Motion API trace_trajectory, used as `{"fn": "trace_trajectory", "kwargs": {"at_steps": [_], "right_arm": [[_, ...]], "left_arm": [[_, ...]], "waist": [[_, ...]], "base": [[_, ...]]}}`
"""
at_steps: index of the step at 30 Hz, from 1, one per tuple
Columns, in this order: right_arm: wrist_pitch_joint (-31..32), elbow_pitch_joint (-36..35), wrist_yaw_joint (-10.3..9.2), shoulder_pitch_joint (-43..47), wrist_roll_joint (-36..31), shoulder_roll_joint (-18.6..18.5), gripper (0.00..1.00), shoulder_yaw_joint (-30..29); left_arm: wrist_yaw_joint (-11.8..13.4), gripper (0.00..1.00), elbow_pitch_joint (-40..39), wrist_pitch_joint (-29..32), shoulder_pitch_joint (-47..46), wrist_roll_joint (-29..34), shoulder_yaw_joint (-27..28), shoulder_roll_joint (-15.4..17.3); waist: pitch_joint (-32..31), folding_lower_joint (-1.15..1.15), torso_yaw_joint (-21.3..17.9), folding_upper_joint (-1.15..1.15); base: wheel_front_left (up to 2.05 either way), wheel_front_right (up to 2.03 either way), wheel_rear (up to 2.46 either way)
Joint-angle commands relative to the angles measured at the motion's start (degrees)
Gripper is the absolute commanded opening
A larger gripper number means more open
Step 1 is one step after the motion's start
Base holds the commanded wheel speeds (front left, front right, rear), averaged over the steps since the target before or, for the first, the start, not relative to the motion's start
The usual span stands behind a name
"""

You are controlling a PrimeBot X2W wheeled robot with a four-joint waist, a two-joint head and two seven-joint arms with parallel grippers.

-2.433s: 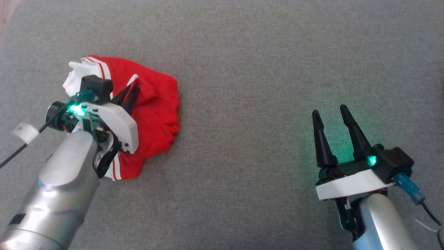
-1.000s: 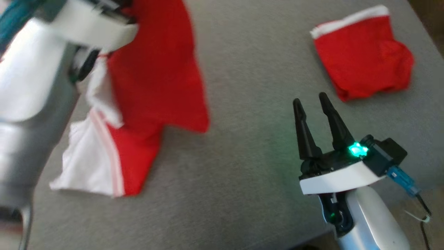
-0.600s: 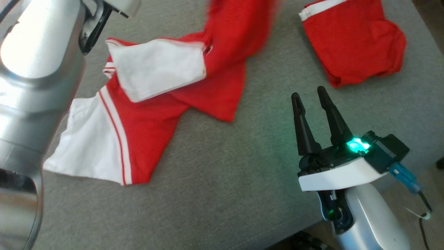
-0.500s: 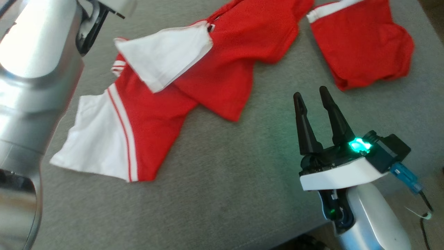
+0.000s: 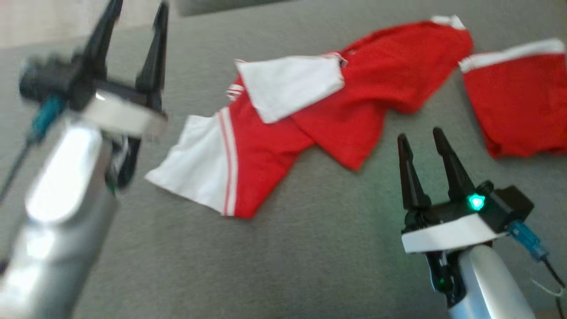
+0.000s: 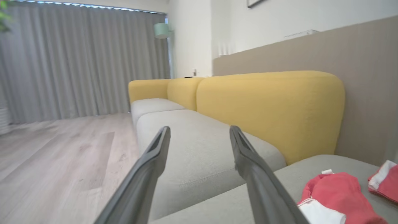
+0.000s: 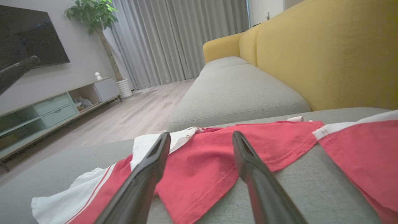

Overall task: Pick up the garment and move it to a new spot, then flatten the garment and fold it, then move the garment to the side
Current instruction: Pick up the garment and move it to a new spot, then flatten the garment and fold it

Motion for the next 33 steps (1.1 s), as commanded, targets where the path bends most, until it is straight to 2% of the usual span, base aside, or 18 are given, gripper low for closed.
{"fn": "trace_trajectory", "kwargs": {"at_steps": [1, 3, 4, 12, 13, 17, 24, 33], "right_arm": [[-0.62, -1.40, -0.04, 0.24, -0.90, -0.10, 1.00, 0.91], [-0.62, -1.02, -0.04, 1.21, -1.52, -0.10, 1.00, 0.11], [-0.62, -0.43, -0.04, 2.30, -2.09, -0.10, 1.00, -0.47], [-0.62, 0.74, -0.04, 6.45, -2.34, -0.10, 1.00, -0.80], [-0.62, 0.74, -0.04, 6.45, -2.34, -0.10, 1.00, -0.80], [-0.62, 0.93, -0.04, 6.73, -2.60, -0.10, 1.00, -0.91], [-0.62, 2.00, -0.04, 5.43, -5.66, -0.10, 1.00, -0.86], [6.41, 14.50, -0.04, -0.88, -16.03, -0.10, 1.00, -1.47]], "left_arm": [[1.13, 1.00, -3.36, -0.25, 1.56, -0.73, 3.91, 1.59], [2.43, 1.00, -6.68, -0.26, 7.49, -0.51, 5.70, 0.45], [3.21, 1.00, -9.30, -0.26, 13.35, -0.12, 6.85, -1.26], [4.34, 1.00, -14.04, -0.26, 32.24, 2.77, 11.86, -8.90], [4.34, 1.00, -14.04, -0.26, 32.24, 2.77, 11.86, -8.90], [3.76, 1.00, -15.43, -0.27, 37.27, 4.28, 15.47, -12.99], [0.41, 1.00, -15.73, -0.27, 38.36, 8.57, 18.68, -15.94], [-2.10, 1.00, -14.93, -0.27, 36.34, 11.11, 20.36, -17.55]], "waist": [[-3.65, 0.01, 4.01, 0.00], [-4.86, 0.01, 5.67, 0.00], [-5.99, 0.01, 7.10, 0.00], [-9.41, 0.01, 9.74, 0.00], [-9.41, 0.01, 9.74, 0.00], [-9.63, 0.01, 10.17, 0.00], [-8.63, 0.01, 10.92, 0.00], [-6.08, 0.01, 12.98, 0.00]], "base": [[0.00, 0.00, 0.00], [0.00, 0.00, 0.00], [0.00, 0.00, 0.00], [0.00, 0.00, 0.00], [0.00, 0.00, 0.00], [0.00, 0.00, 0.00], [0.00, 0.00, 0.00], [0.00, 0.00, 0.00]]}}
